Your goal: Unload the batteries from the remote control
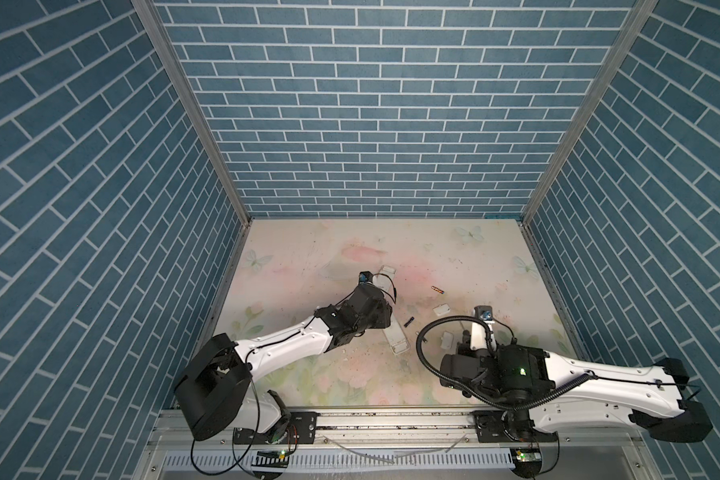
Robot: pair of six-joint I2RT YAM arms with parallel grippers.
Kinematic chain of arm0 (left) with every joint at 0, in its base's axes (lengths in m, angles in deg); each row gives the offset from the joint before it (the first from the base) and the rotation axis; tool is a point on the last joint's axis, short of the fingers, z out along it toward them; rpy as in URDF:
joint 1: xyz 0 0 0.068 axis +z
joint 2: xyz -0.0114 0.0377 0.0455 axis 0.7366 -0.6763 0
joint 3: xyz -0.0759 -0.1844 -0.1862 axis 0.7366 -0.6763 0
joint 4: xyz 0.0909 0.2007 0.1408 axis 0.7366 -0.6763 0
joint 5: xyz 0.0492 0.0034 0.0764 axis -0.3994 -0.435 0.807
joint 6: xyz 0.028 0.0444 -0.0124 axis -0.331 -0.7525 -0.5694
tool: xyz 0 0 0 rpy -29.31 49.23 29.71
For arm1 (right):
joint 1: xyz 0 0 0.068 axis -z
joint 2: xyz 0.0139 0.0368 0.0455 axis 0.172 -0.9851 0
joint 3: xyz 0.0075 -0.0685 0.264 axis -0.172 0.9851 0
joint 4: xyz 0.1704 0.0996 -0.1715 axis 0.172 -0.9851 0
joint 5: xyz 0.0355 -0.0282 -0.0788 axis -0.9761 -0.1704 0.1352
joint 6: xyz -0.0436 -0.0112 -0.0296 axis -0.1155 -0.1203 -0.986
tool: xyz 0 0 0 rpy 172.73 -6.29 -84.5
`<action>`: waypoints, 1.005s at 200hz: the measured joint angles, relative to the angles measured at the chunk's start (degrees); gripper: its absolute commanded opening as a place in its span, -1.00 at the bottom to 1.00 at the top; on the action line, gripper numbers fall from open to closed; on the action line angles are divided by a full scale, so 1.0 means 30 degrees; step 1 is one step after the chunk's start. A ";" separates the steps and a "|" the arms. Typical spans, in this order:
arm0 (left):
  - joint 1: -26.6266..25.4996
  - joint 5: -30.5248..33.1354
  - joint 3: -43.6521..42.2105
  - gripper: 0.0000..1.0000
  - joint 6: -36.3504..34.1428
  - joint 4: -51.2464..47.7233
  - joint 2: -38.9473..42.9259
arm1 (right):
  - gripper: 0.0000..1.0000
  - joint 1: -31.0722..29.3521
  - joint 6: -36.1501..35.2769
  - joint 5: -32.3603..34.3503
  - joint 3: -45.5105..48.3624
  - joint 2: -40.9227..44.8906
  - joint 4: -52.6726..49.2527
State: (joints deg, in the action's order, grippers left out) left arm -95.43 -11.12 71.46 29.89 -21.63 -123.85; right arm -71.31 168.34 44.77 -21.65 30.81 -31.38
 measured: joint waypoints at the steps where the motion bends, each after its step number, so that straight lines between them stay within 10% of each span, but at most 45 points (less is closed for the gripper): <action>1: 0.0029 0.0015 0.0000 0.23 -0.0051 -0.0029 0.0066 | -1.00 0.0182 -0.0036 0.0168 0.0000 -0.0029 0.0000; 74: 0.3388 -0.0124 -0.1894 0.26 -0.1479 -0.0270 0.2878 | -1.00 1.1089 -1.3639 0.0809 0.7133 -0.0546 1.9139; 137: 0.3825 -0.0364 -0.2922 0.26 -0.1588 -0.0277 0.3672 | -1.00 1.4214 -1.3260 -0.2572 0.7002 -0.8786 2.5325; 201: 0.3963 -0.0153 -0.2936 0.31 -0.1676 -0.1260 0.5129 | 0.47 1.4375 -0.9275 -0.3563 0.6579 -1.2094 2.6345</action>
State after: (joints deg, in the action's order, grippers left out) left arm -83.54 -11.58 62.66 24.87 -25.41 -108.47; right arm -28.18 140.52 34.09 -1.91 -5.47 47.66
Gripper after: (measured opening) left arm 0.644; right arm 0.551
